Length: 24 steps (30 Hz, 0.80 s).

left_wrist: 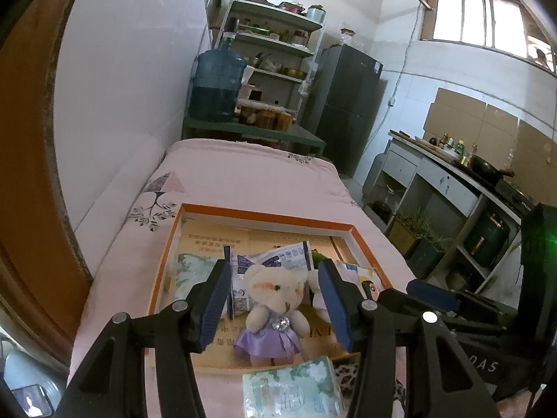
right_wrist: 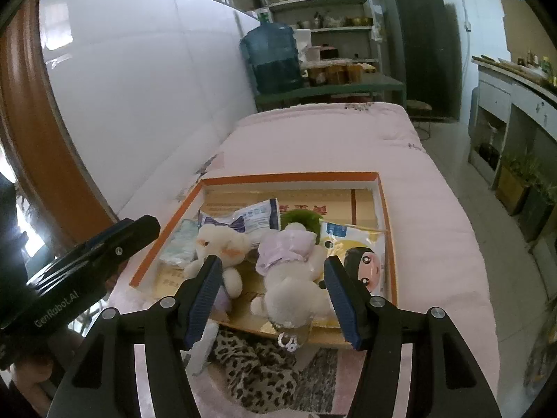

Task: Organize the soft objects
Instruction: 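Withdraw both tools from the box toward the remaining items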

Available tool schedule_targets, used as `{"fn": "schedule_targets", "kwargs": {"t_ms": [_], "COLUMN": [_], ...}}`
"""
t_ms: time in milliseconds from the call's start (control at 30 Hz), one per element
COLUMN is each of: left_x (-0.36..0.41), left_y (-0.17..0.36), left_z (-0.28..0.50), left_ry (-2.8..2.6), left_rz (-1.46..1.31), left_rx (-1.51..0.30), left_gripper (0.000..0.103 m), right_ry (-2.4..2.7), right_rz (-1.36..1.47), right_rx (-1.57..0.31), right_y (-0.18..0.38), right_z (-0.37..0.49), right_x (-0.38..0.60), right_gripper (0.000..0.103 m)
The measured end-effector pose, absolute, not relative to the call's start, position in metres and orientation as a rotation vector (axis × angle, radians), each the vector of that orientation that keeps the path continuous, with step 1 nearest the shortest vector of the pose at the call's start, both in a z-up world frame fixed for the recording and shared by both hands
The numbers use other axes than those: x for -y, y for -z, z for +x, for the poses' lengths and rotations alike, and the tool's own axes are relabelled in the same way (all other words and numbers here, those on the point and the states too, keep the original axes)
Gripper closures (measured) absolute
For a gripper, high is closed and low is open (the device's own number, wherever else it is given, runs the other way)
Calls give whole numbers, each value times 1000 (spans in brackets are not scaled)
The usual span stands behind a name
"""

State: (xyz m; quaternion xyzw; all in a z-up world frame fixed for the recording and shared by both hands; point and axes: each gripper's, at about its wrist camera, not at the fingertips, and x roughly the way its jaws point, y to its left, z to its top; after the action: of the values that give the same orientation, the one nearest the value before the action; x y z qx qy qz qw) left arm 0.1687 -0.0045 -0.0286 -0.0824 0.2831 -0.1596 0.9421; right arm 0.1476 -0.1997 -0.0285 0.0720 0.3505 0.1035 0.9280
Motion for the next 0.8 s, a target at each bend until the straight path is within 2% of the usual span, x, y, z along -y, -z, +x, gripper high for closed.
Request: {"fn": "schedule_targets", "kwargs": {"t_ms": [800], "left_x": [-7], "left_y": [13], "left_z": [125], "left_ry": [321], "left_rz": [-165], "left_rx": [-546], "left_gripper": [51], "right_ry": [-220], "right_rz": [116], "right_rx": [-685], "right_y": [10], "right_z": [107], "right_x": [183], "right_gripper": [40]}}
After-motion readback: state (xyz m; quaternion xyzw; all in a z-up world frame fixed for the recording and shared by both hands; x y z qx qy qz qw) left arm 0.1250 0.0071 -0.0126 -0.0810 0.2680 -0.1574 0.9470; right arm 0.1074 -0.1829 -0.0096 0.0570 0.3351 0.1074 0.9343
